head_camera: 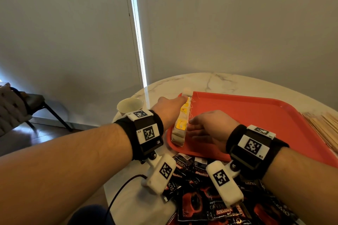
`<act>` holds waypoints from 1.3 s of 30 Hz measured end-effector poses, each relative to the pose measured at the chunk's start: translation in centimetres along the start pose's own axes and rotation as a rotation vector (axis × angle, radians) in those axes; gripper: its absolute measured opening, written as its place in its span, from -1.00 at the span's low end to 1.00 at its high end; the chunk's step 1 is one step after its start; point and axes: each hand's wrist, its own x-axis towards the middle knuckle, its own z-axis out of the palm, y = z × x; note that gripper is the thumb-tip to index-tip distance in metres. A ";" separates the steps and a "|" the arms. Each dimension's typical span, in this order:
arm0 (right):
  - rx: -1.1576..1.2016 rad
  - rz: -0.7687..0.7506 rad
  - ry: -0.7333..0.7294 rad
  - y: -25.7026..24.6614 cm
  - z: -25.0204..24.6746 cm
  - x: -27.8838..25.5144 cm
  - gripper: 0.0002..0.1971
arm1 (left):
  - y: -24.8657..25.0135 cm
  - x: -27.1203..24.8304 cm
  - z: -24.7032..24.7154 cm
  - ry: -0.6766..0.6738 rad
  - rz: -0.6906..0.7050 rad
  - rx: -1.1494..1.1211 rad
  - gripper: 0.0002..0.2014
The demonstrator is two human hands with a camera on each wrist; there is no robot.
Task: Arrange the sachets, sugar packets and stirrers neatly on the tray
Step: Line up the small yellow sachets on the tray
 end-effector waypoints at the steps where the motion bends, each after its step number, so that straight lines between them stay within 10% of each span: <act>1: -0.001 0.001 0.000 -0.1 0.1 0.0 -0.86 | -0.1 0.3 0.2 0.007 0.002 0.000 0.21; 24: 0.249 0.021 0.036 -0.2 -0.3 2.5 -0.71 | 0.7 2.1 1.0 0.055 -0.038 -0.044 0.30; 31: 0.330 0.040 0.074 -3.0 -0.3 4.4 -0.51 | 4.9 1.5 0.6 0.042 -0.019 -0.102 -0.59; 39: 0.411 0.048 -0.020 -2.4 -0.1 6.6 -0.50 | 5.9 3.2 1.2 -0.031 -0.126 -0.200 -0.32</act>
